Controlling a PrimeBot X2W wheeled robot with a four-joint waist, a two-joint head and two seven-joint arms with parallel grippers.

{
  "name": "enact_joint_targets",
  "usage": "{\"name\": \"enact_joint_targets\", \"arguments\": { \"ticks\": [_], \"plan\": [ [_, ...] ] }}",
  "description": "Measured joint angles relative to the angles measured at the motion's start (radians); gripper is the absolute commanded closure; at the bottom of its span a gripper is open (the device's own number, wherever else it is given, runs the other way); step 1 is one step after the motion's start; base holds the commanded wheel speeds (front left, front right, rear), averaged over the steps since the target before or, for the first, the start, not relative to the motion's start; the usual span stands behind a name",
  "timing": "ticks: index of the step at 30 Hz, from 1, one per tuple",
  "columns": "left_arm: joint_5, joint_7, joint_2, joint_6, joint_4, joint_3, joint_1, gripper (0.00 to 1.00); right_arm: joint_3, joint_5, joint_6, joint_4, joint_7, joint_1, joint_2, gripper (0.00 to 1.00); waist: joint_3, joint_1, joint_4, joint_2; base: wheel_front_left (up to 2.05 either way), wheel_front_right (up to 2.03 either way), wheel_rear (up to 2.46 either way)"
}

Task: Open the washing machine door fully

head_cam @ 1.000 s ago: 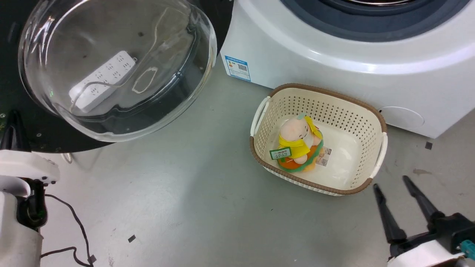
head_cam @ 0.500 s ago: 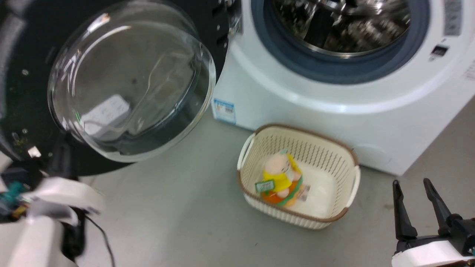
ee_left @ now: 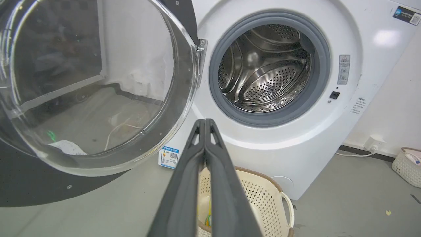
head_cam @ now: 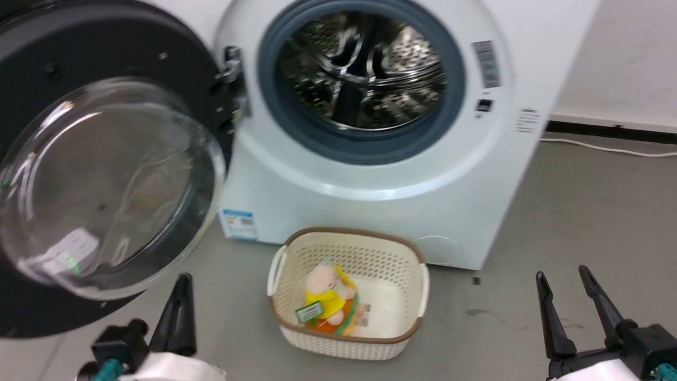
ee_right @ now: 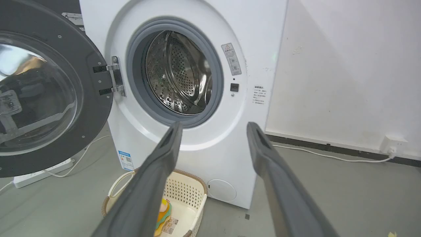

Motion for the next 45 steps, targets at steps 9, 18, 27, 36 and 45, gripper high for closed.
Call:
{"name": "enact_joint_targets", "arguments": {
  "ticks": [9,18,27,36,45],
  "plan": [
    [0.099,0.0,-0.064,0.01,-0.03,-0.003,0.082,0.0,0.017,-0.002,0.0,0.014,0.0,0.027,0.002,0.0,-0.034,0.0001,-0.13,0.0,0.0,0.0,0.0],
    [0.197,0.0,-0.116,-0.048,-0.043,0.027,0.128,0.0,0.021,0.014,0.0,0.037,0.0,0.039,0.002,0.0,-0.034,0.0003,-0.168,0.0,0.0,0.0,0.0],
    [0.256,0.0,-0.146,-0.063,-0.013,0.054,0.129,0.0,0.026,0.019,0.0,0.046,0.0,0.04,0.003,0.0,-0.032,0.0002,-0.153,0.0,0.0,0.0,0.0],
    [0.28,0.0,-0.158,-0.064,-0.007,0.067,0.127,0.0,0.031,0.019,0.0,0.046,0.0,0.039,0.003,0.0,-0.033,0.0002,-0.139,0.0,0.0,0.0,0.0],
    [0.298,0.0,-0.168,-0.064,-0.002,0.077,0.127,0.0,0.034,0.019,0.0,0.046,0.0,0.039,0.003,0.0,-0.037,0.0002,-0.138,0.0,0.0,0.0,0.0]
  ]
}}
